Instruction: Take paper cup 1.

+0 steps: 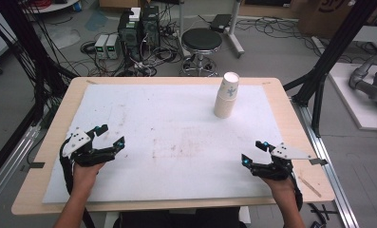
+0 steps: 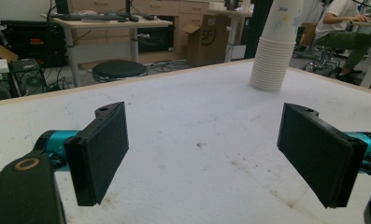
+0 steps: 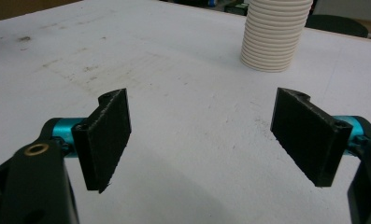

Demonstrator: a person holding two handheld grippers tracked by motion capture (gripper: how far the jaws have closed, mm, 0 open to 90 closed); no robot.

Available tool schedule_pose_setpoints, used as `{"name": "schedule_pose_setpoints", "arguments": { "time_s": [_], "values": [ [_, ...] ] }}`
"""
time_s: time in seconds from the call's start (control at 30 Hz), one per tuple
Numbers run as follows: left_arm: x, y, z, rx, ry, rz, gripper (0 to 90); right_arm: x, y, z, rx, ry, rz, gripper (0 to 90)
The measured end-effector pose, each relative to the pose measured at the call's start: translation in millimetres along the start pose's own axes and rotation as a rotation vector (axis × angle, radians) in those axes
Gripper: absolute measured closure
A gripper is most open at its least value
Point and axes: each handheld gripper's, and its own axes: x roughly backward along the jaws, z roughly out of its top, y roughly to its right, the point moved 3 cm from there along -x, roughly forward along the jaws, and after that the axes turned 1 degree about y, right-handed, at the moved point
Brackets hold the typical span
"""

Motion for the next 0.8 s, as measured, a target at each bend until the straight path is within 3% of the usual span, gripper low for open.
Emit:
{"name": "schedule_pose_setpoints", "arguments": {
  "time_s": [0.3, 0.43, 0.8],
  "values": [
    [-1.5, -1.0, -3.2, 0.006, -0.017, 0.006, 16.4, -2.9, 1.4, 0.4, -0.012, 0.010, 0.001, 20.6],
    [-1.4, -0.6, -2.0, -0.011, -0.016, 0.008, 16.4, -3.8, 0.4, -0.5, -0.004, -0.004, 0.008, 20.6],
    [0.7, -0.1, -1.8, 0.006, -0.009, 0.004, 16.3, -0.9, -6.4, 1.6, -0.008, 0.002, 0.008, 20.6]
  ]
}}
